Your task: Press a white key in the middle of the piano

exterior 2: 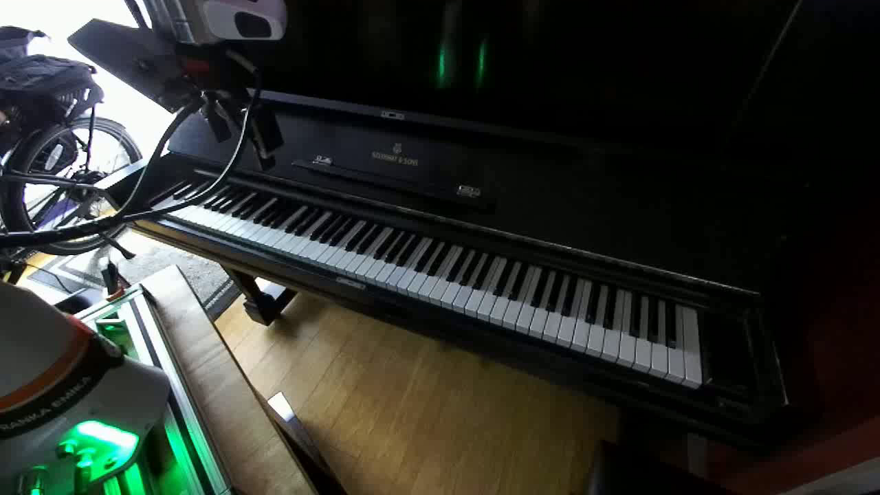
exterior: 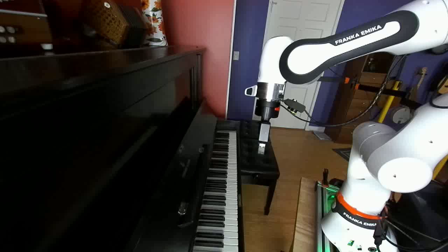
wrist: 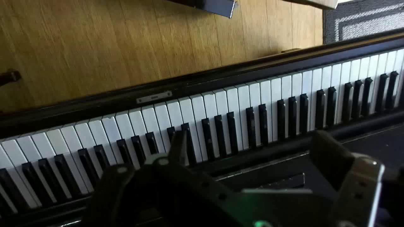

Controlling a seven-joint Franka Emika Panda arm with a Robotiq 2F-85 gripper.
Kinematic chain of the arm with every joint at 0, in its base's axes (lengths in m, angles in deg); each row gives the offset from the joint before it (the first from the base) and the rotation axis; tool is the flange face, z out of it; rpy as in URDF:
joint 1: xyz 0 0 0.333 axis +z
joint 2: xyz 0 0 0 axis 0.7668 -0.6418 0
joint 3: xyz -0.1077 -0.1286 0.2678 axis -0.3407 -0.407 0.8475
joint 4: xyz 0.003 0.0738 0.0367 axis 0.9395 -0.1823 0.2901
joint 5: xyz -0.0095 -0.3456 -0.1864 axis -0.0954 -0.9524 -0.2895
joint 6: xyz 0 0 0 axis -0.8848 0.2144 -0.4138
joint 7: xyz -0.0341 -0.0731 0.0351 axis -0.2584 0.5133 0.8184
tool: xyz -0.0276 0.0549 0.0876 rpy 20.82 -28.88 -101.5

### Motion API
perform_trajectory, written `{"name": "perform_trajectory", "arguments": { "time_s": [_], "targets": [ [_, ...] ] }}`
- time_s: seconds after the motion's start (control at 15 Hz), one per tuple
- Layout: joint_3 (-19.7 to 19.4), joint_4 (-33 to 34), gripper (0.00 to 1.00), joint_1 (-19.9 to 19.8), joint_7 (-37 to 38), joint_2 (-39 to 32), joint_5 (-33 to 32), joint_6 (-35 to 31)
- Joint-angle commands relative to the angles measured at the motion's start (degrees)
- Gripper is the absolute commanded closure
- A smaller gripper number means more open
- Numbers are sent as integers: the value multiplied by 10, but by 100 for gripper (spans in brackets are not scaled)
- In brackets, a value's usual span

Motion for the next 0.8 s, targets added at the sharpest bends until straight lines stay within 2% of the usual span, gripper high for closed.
{"name": "perform_trajectory", "arguments": {
  "time_s": [0.0, 0.4, 0.67, 0.73],
  "targets": [
    [6, 1, 0, -6, -3, -1, 4, 2],
    [6, 1, 0, -6, -3, -1, 4, 2],
    [4, 18, 0, -45, -22, -97, -88, -64],
    [4, 17, 0, -57, -29, -122, -121, -103]
  ]
}}
